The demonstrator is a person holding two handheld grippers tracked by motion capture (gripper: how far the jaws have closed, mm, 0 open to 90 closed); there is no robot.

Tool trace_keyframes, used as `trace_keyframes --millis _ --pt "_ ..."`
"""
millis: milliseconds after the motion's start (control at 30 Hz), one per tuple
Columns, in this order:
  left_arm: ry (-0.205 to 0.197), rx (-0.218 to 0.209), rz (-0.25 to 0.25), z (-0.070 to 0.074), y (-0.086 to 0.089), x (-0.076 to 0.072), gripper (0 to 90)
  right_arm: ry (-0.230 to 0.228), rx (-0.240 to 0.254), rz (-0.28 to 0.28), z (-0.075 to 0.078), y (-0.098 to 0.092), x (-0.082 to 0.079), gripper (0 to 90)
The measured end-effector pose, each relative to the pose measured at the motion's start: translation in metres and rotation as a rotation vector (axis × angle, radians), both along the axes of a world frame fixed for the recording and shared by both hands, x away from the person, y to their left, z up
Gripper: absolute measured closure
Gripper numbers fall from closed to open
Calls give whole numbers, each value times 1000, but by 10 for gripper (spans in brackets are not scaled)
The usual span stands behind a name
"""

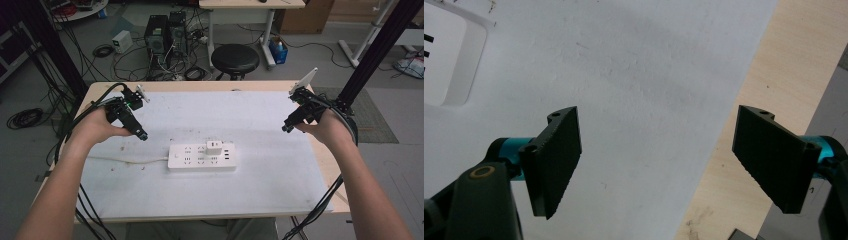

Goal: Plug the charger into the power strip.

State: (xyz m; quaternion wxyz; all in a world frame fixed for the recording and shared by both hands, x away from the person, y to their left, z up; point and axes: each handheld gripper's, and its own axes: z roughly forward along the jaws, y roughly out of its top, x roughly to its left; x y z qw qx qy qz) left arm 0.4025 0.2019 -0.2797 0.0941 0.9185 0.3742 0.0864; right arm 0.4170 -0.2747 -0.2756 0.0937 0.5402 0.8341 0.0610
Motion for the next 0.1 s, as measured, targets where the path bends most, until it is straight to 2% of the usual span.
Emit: trace_keyframes --millis 100 --pt "-6 -8 1 1 -1 0 130 -3 4 -5 0 -2 -1 193"
